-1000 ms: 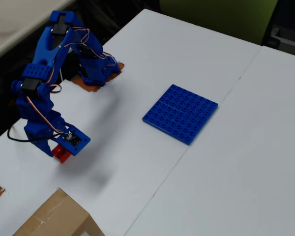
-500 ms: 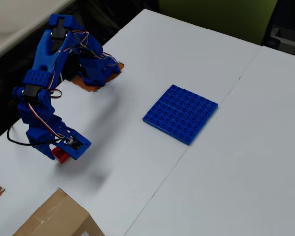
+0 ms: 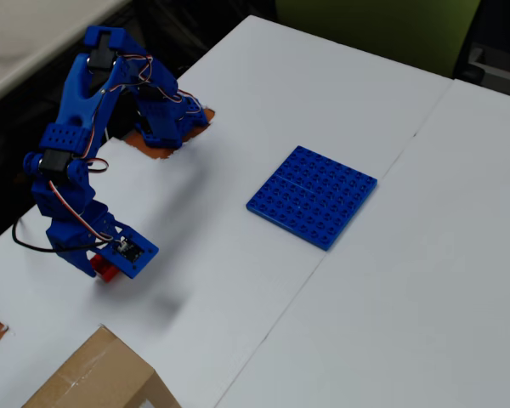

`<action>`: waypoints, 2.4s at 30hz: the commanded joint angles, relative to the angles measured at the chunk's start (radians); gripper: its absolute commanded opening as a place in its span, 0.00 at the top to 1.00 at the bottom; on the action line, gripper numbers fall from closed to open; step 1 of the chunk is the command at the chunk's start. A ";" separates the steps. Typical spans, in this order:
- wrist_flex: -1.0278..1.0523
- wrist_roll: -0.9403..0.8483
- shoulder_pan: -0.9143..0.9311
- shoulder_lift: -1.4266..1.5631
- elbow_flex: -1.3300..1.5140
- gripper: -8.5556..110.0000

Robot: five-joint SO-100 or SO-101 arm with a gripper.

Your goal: Pick up the 2x2 red block and go up the 8x8 blue block.

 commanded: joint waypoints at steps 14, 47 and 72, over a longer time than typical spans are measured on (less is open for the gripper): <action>-0.020 -0.005 0.002 0.018 0.012 0.90; 0.497 -0.011 -0.259 0.433 -0.232 0.91; 0.563 -0.031 -0.825 0.664 -0.198 0.92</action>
